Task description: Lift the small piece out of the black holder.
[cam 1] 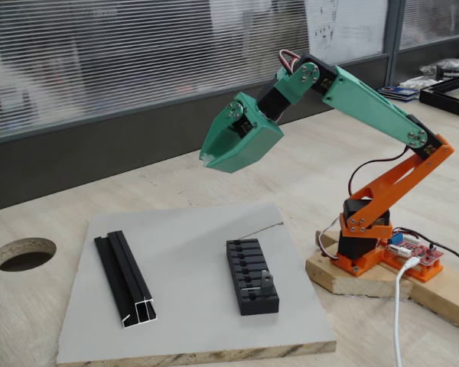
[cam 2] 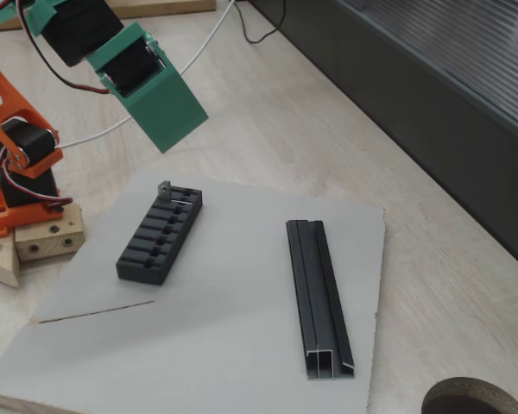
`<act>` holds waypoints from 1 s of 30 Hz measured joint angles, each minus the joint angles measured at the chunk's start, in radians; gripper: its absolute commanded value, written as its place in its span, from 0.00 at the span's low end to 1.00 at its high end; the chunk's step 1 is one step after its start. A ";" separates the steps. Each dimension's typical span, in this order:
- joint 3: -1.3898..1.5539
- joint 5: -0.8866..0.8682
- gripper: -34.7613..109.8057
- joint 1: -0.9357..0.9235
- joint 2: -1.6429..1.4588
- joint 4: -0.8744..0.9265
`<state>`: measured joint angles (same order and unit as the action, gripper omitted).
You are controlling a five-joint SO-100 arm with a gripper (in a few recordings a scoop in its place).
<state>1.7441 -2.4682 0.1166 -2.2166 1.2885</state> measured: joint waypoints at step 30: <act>0.000 -0.017 0.32 0.097 0.000 0.000</act>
<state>1.7441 -2.4850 0.2132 -2.2166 1.2885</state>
